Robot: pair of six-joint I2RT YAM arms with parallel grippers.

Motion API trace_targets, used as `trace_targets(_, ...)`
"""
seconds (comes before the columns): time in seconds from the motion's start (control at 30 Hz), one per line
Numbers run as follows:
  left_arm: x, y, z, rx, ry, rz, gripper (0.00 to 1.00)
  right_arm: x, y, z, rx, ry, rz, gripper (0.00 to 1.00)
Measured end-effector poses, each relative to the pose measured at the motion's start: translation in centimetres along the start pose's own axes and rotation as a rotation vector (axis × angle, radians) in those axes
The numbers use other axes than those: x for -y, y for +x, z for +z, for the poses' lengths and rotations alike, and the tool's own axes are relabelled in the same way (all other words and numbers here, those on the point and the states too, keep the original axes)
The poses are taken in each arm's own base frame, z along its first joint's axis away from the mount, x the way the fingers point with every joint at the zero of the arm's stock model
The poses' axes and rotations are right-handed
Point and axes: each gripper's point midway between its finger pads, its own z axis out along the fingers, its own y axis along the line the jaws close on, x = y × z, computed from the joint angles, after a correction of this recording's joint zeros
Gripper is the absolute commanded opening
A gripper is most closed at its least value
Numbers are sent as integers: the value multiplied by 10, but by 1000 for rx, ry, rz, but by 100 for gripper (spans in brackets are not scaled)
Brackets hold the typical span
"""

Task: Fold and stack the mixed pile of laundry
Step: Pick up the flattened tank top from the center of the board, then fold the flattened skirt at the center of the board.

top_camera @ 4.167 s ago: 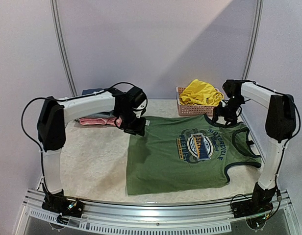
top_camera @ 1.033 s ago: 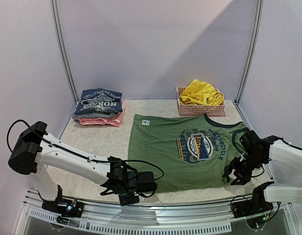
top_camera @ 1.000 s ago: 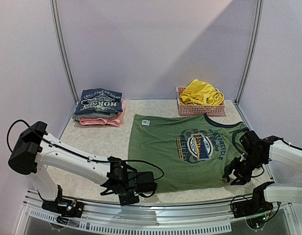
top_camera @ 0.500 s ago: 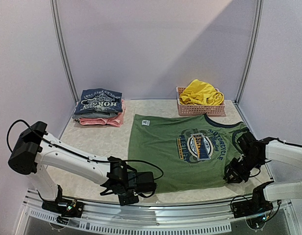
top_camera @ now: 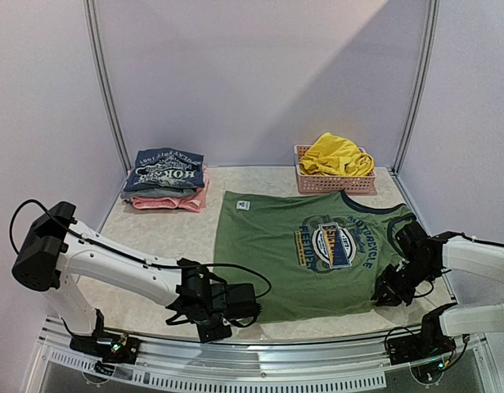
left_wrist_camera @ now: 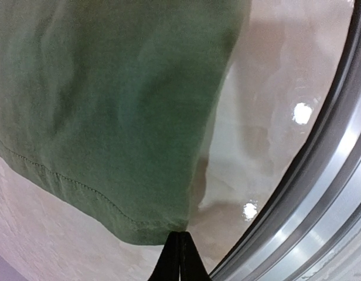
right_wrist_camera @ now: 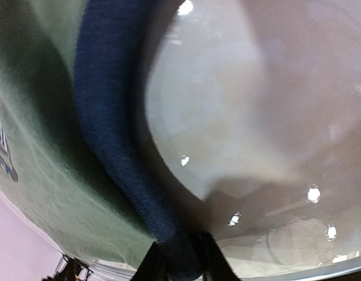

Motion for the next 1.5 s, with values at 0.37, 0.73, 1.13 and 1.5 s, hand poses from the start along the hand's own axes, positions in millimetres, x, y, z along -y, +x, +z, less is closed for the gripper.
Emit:
trace_targets(0.37,-6,-4,-14,34,63,-46,0,2,-5,-22,33,87,-51,0)
trace_targets(0.73,-19,-22,-33,61,168,-109,0,-16,-20,-58,65,203,-133,0)
trace_targets(1.13,-61,-40,-52,87,240,-209,0,-51,-50,-82,90,309,-240,0)
trace_targets(1.5,-111,-41,-61,67,245,-315,0,-70,-65,-73,31,358,-314,0)
